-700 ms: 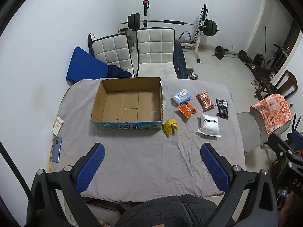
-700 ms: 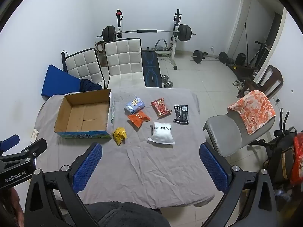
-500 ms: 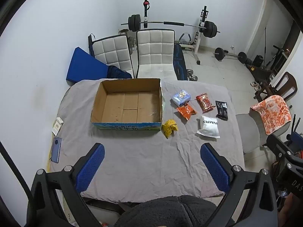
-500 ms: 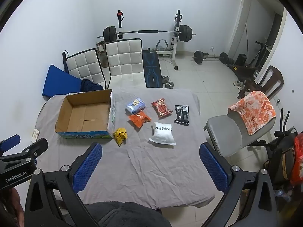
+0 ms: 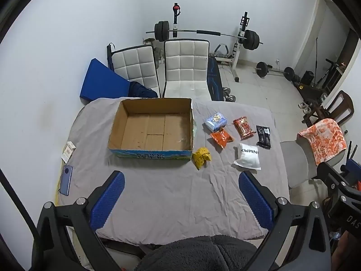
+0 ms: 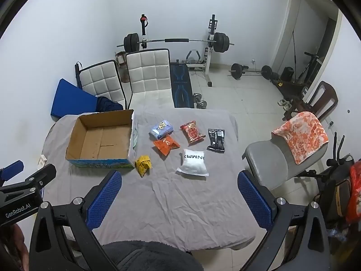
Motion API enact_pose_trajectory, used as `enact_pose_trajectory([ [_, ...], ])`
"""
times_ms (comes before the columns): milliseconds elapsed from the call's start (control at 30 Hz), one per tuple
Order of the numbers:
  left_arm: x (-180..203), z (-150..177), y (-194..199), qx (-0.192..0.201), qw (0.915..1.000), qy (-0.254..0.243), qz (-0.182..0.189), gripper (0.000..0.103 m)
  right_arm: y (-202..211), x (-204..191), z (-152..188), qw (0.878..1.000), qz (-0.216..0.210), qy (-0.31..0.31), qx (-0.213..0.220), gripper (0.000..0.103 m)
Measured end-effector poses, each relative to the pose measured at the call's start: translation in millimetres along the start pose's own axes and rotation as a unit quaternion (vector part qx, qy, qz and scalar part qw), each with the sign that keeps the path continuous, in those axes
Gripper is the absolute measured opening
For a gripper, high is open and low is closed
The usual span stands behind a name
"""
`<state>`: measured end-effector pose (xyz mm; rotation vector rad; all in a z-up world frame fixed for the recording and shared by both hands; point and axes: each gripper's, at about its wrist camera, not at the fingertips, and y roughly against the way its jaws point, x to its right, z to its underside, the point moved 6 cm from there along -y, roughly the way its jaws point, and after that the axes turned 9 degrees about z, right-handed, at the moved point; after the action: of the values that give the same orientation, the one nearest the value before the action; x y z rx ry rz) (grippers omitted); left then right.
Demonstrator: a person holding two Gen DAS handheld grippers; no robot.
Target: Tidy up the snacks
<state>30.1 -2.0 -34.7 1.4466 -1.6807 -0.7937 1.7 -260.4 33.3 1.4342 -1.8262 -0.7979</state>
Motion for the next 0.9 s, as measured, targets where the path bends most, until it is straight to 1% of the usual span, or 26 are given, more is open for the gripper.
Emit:
enact_pose_trajectory([
  [133, -2.2, -1.7, 3.1, 0.008, 1.0, 0.001, -0.004, 0.103, 0.5, 2.1, 0.0, 1.0, 0.0, -0.001, 0.001, 0.103],
  [300, -5.0, 0.1, 2.5, 0.007, 1.0, 0.001, -0.003, 0.103, 1.6, 6.0, -1.8, 1.0, -0.003, 0.001, 0.003, 0.103],
  [900, -5.1, 3.9, 3.6, 0.013, 0.9999, -0.002, -0.003, 0.103, 3.8, -2.8, 1.7, 1.0, -0.006, 0.001, 0.005, 0.103],
])
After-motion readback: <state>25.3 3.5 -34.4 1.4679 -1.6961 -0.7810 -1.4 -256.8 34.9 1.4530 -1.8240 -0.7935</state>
